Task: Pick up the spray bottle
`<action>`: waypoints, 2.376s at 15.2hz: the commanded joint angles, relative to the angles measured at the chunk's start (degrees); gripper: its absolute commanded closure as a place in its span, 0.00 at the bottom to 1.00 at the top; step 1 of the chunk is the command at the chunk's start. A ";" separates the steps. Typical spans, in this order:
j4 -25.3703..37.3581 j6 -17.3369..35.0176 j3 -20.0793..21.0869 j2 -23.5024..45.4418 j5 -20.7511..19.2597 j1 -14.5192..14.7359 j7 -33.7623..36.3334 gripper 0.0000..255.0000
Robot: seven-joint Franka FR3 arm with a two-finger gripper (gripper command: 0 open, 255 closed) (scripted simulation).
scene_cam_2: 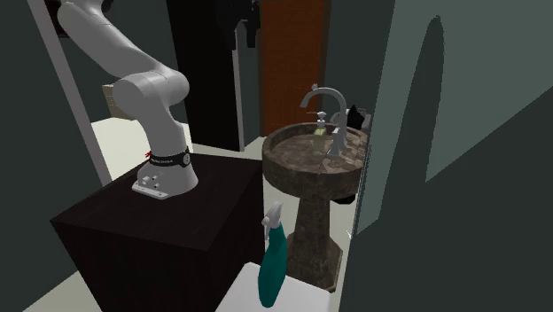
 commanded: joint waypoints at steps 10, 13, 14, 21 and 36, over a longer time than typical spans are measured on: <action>-4.81 16.95 1.66 11.85 -1.37 -7.19 15.84 0.00; -5.30 22.08 1.81 16.48 -2.19 -9.59 21.15 0.00; -5.36 23.72 1.81 18.07 -2.51 -10.38 22.93 0.00; -4.56 34.06 1.04 29.35 -5.14 -15.74 35.43 0.00; -2.75 48.83 -2.35 46.35 -9.17 -22.10 52.42 0.00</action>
